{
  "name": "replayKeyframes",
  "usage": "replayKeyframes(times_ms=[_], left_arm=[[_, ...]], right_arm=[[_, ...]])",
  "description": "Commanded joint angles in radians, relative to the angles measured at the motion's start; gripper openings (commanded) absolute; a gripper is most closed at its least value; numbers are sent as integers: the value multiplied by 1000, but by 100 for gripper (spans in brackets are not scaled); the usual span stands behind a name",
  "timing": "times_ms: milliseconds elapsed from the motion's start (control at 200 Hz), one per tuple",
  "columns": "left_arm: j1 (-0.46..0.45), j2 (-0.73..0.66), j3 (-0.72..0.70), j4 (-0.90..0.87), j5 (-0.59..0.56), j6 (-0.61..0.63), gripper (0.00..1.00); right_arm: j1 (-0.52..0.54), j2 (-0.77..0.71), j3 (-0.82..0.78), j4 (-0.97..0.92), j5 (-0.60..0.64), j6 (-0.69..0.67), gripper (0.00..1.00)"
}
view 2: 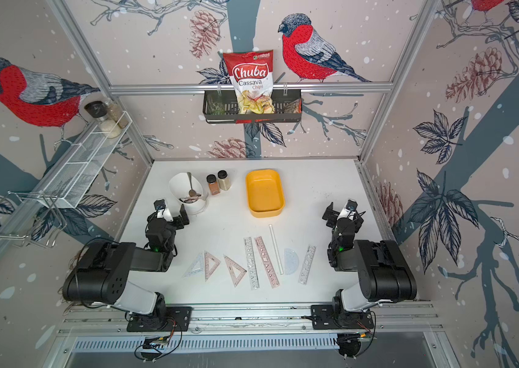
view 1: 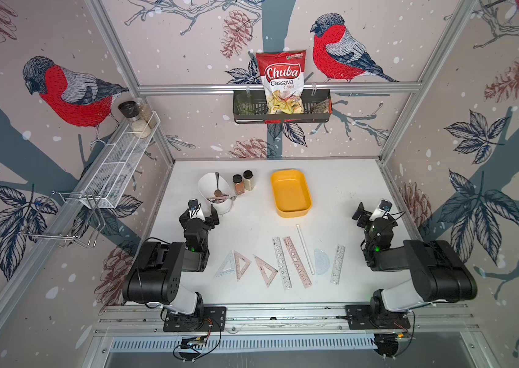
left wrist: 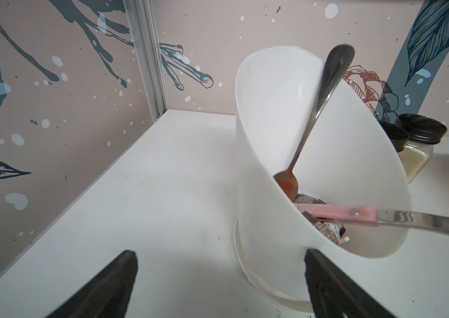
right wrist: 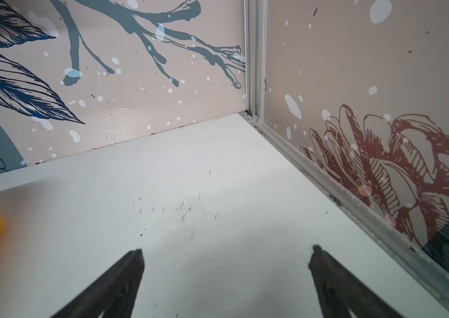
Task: Put the scattered rulers into the storage box
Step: Pick up the ruler from the center of the board.
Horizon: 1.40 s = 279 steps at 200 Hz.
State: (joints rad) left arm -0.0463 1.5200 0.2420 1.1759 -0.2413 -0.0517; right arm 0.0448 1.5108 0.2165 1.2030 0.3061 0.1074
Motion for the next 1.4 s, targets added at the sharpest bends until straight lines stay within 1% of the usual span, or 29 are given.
replayKeyframes(times_ms=[0,640,660,685,710,750,785,810,840,885,970,1025,1085,1130,1190,1285,1391], left_arm=[[-3,2,1,46,-13,8,98],[-1,0,2,46,-13,8,98],[-3,-1,-2,51,-22,10,98],[-16,-7,-1,53,-76,7,96],[-29,-23,2,34,-122,2,95],[-32,-44,-17,52,-114,8,95],[-49,-66,-25,59,-162,14,95],[-56,-95,-14,8,-192,11,95],[-57,-145,14,-100,-191,-3,95],[-57,-217,64,-262,-162,-24,95],[-70,-335,152,-515,-88,-104,94],[-97,-395,223,-689,-72,-173,93],[-151,-430,300,-852,-53,-227,91],[-197,-446,351,-953,-59,-268,89],[-266,-455,399,-1049,-26,-312,87],[-381,-443,480,-1173,13,-404,86],[-514,-410,593,-1273,14,-472,83]], right_arm=[[1,-4,-1,47,-9,-13,100],[2,-4,-2,47,-7,-13,100],[1,-6,-2,47,-7,-13,100],[4,-7,-3,48,-4,-13,100],[12,-8,0,50,23,-15,100],[32,-24,2,40,85,-19,100],[48,-49,8,20,111,-34,100],[69,-72,22,-20,144,-50,100],[104,-107,60,-109,191,-67,100],[159,-161,138,-313,245,-58,100],[244,-204,280,-610,263,23,100],[309,-211,356,-743,268,63,100],[381,-205,418,-834,253,78,100],[427,-194,462,-892,209,91,100],[464,-164,530,-979,123,117,100],[468,-92,656,-1139,-41,165,100],[467,-28,743,-1224,-158,168,100]])
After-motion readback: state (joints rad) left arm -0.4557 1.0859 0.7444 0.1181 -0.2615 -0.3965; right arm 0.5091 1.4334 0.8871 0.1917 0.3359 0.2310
